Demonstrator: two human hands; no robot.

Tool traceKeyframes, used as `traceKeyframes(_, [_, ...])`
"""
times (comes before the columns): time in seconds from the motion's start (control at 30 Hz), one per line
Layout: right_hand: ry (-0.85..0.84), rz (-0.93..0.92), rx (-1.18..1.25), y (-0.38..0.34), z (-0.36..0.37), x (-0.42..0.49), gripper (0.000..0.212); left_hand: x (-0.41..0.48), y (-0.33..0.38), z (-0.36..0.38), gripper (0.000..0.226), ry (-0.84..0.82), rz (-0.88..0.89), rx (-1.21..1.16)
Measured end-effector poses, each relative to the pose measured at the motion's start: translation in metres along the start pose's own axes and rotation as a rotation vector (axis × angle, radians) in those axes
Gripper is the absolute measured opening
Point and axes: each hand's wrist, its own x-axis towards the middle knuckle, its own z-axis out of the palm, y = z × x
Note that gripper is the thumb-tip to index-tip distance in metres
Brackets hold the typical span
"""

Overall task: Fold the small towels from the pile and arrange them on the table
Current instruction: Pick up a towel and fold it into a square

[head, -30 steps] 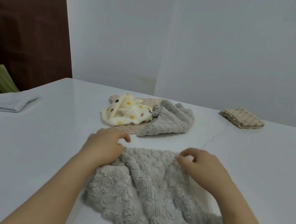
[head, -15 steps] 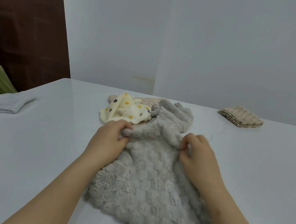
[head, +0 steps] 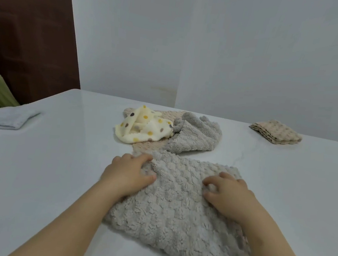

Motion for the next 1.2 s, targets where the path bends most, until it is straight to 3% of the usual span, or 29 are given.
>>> traceKeyframes(0.17, [0.122,0.085,0.058,0.0,0.014,0.009,0.035,0.01,0.007,0.014,0.064,0.106,-0.025,0.074])
traceKeyframes(0.23, [0.143,0.078,0.056,0.004,0.015,0.014,0.044,0.016,0.006,0.013,0.056,0.073,0.007,0.053])
traceKeyframes(0.37, [0.177,-0.023,0.153,0.008,0.017,0.022,0.041,0.019,0.002,0.012,0.043,0.121,0.184,-0.138])
traceKeyframes(0.47, [0.366,-0.099,0.238,0.005,0.012,0.019,0.044,0.014,0.0,0.005,0.045,0.31,0.312,-0.142])
traceKeyframes(0.53, [0.612,-0.197,0.251,0.001,0.002,0.015,0.048,0.014,0.002,-0.001,0.05,0.466,0.352,-0.121])
traceKeyframes(0.6, [0.836,-0.274,0.164,-0.003,-0.005,0.014,0.051,0.016,0.005,-0.001,0.058,0.509,0.31,-0.111])
traceKeyframes(0.63, [0.798,-0.264,0.092,-0.004,-0.005,0.016,0.054,0.017,0.005,0.001,0.062,0.465,0.249,-0.101])
traceKeyframes(0.73, [0.344,-0.061,-0.031,-0.002,0.006,0.019,0.063,0.019,0.002,0.009,0.066,0.288,0.088,-0.003])
traceKeyframes(0.77, [0.266,-0.042,-0.065,0.0,0.009,0.019,0.061,0.018,0.002,0.01,0.064,0.278,0.081,0.034])
traceKeyframes(0.9, [0.256,-0.065,-0.027,0.004,0.005,0.011,0.042,0.004,0.004,-0.005,0.034,0.26,0.148,0.021])
traceKeyframes(0.97, [0.169,-0.11,0.051,0.004,0.003,0.01,0.038,-0.004,0.004,-0.013,0.03,0.066,0.206,-0.002])
traceKeyframes(1.07, [-0.024,-0.152,-0.088,-0.001,0.01,0.011,0.047,-0.013,0.004,-0.015,0.045,-0.233,0.247,0.181])
traceKeyframes(1.13, [-0.028,-0.135,-0.128,0.001,0.015,0.016,0.051,-0.009,0.004,-0.011,0.045,-0.219,0.251,0.255])
traceKeyframes(1.2, [0.017,-0.129,-0.087,0.003,0.017,0.019,0.049,-0.005,0.006,-0.003,0.034,-0.072,0.258,0.21])
